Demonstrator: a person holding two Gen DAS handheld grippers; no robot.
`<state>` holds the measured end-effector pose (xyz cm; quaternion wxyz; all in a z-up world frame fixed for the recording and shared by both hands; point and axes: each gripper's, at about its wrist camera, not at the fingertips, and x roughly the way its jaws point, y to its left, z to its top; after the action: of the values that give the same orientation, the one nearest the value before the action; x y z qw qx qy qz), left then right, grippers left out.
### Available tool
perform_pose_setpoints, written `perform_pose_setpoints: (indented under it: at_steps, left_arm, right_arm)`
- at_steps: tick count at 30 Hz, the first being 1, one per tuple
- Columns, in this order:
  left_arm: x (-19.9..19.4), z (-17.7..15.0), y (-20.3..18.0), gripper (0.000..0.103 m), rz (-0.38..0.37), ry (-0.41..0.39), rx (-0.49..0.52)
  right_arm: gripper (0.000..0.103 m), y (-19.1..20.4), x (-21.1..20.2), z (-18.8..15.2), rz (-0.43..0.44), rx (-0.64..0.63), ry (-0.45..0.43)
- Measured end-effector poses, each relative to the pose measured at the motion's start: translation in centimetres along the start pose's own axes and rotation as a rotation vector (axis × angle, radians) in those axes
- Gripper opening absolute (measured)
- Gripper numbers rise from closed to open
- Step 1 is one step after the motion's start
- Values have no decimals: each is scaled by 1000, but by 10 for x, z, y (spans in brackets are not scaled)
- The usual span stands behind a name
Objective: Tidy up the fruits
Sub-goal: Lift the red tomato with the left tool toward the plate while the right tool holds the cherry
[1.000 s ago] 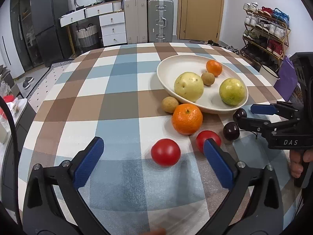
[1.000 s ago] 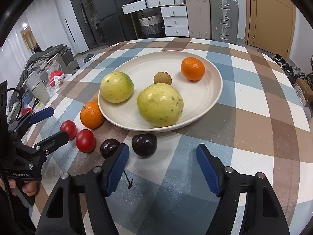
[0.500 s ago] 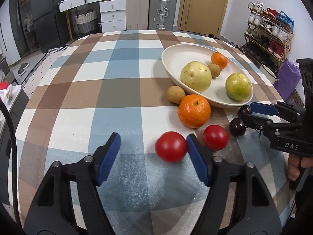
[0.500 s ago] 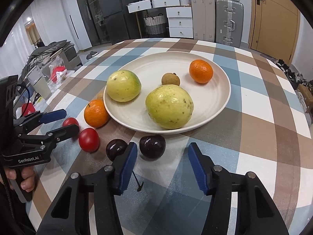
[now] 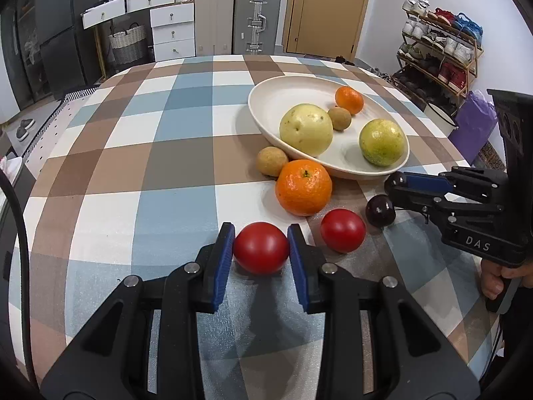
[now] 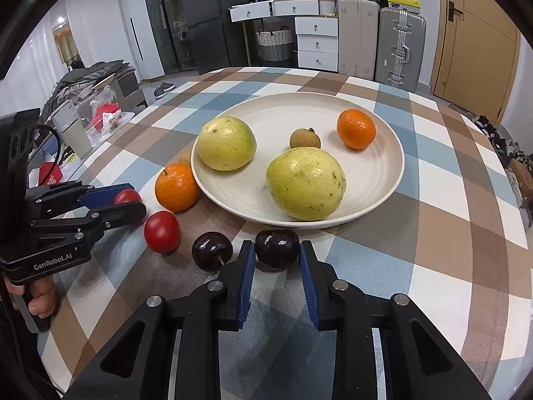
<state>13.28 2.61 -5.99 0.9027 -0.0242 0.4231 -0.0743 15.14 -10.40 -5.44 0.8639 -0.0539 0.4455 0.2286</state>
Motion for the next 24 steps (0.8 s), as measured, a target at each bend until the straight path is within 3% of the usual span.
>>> perform_pose_setpoints:
  at_steps: [10,24]
  left_arm:
    - [-16,4,-7,30,-12,-61,1]
    - [-33,35,-32,30,-56,-149,29]
  right_arm:
    - [27,-4,-18,-4,16,14,-40]
    - [27,-25,-55,3,5,44,-139]
